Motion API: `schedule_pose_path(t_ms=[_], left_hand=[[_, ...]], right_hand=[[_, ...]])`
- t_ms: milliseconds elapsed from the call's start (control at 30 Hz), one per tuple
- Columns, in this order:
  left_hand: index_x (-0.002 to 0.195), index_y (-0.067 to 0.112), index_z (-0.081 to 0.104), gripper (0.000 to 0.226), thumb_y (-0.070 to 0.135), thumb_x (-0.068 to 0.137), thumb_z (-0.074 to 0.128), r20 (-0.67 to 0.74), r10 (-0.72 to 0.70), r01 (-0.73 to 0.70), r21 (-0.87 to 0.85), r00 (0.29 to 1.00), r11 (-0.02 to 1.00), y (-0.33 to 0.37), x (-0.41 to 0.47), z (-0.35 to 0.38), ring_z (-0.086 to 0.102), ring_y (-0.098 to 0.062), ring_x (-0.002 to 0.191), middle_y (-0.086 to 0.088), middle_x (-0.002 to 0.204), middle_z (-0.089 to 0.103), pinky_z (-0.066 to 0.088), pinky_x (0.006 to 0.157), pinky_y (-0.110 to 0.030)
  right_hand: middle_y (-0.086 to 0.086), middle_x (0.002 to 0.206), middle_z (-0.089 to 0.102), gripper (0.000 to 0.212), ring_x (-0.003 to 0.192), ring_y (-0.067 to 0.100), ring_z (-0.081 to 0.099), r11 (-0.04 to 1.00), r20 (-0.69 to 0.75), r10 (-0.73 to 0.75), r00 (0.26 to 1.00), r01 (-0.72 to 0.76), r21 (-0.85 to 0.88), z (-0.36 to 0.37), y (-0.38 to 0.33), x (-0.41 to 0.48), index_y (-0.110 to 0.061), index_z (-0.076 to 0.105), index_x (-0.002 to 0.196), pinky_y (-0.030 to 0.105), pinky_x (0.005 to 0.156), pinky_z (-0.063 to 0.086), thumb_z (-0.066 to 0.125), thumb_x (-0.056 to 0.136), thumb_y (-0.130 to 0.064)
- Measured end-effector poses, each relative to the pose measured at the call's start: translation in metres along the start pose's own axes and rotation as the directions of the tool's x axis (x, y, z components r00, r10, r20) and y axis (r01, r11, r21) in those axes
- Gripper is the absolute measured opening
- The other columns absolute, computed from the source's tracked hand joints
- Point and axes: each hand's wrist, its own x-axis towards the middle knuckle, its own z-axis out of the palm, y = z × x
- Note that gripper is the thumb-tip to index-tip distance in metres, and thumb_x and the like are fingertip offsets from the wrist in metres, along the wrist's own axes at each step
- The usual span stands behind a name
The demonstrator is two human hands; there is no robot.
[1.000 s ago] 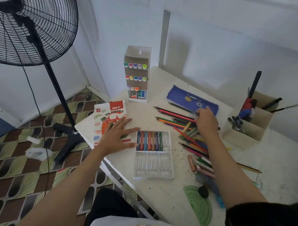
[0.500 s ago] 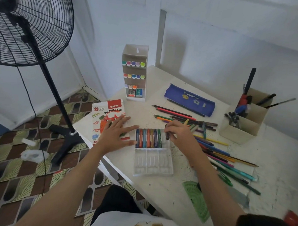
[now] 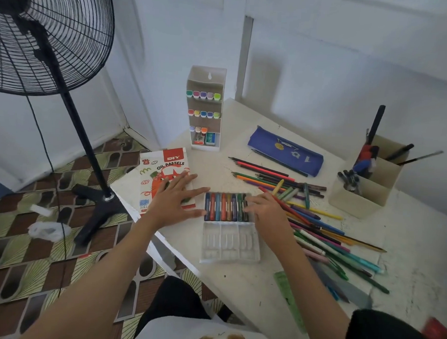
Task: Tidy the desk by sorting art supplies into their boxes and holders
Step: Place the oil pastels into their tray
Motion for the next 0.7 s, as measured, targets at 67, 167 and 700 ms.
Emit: schedule_pose_path(t_ms=[67,167,700], left_hand=[[0.133,0.061,0.015,0.085,0.097,0.057,0.002,-0.001,-0.001,0.001,-0.001,1.0,1.0,0.0,0.0,0.0,-0.011,-0.01,0.145,0.013,0.158,0.005,-0.011,0.114,-0.044],[0.133,0.06,0.014,0.085,0.097,0.057,0.001,-0.001,-0.001,0.001,0.004,1.0,1.0,0.001,0.0,-0.001,-0.011,-0.011,0.145,0.012,0.158,0.005,-0.012,0.113,-0.043],[0.132,0.062,0.018,0.083,0.097,0.058,0.004,-0.008,-0.008,0.008,-0.004,1.0,1.0,0.003,-0.001,-0.001,-0.012,-0.007,0.144,0.014,0.158,0.006,-0.012,0.113,-0.042]], right_hand=[[0.007,0.091,0.073,0.03,0.085,0.03,0.061,0.999,-0.049,0.008,0.999,-0.01,-0.036,0.007,0.002,-0.007,-0.008,0.076,0.081,0.043,0.074,0.055,0.078,0.059,0.012],[0.005,0.098,0.071,0.036,0.091,0.03,0.06,0.995,-0.044,0.096,0.994,-0.098,-0.027,0.011,-0.002,-0.015,-0.013,0.077,0.083,0.046,0.071,0.055,0.082,0.056,0.009],[0.024,0.127,0.047,0.037,0.114,0.036,0.049,0.758,0.126,0.65,0.75,-0.626,-0.185,-0.048,0.105,0.036,0.003,0.046,0.126,0.038,0.089,0.042,0.048,0.089,0.006]])
